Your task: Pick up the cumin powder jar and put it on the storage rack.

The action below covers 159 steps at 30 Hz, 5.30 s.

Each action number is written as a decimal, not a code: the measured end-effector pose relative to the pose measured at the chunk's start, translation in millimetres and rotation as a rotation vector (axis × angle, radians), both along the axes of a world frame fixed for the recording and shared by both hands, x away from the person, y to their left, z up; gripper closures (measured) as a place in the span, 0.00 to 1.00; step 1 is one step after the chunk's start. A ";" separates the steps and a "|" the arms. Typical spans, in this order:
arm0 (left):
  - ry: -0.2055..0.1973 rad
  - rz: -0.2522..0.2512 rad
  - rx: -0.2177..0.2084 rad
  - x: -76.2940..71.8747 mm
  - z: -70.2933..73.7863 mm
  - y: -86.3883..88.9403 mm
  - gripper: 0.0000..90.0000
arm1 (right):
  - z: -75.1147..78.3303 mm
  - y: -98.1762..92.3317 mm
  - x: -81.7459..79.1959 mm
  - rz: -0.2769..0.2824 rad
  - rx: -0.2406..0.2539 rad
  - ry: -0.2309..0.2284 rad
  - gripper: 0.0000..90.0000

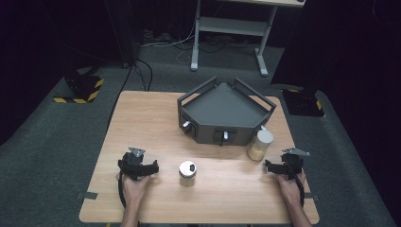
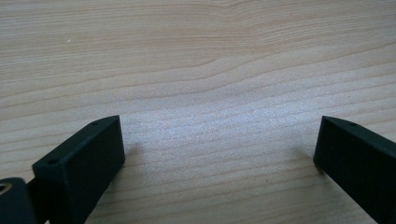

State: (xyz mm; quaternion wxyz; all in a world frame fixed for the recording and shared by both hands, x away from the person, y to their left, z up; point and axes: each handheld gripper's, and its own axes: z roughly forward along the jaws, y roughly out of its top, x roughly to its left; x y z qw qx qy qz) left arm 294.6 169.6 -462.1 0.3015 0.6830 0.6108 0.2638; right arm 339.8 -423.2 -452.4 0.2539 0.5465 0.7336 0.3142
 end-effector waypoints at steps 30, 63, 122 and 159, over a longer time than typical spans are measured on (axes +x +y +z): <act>-0.051 -0.267 -0.015 -56.9 11.4 3.2 0.01 | 0.0 0.2 0.0 -0.001 0.000 0.000 0.01; -0.052 -0.521 -0.038 -71.7 -0.4 -29.6 0.02 | 0.1 0.3 0.0 -0.001 0.000 0.001 0.01; -0.178 -0.457 -0.097 -43.6 -10.1 -70.9 0.33 | -0.2 -0.4 -0.2 0.005 -0.002 -0.003 0.02; -0.235 -0.475 -0.146 9.5 92.2 -72.1 0.34 | -0.4 -1.0 -0.5 0.009 -0.001 -0.005 0.03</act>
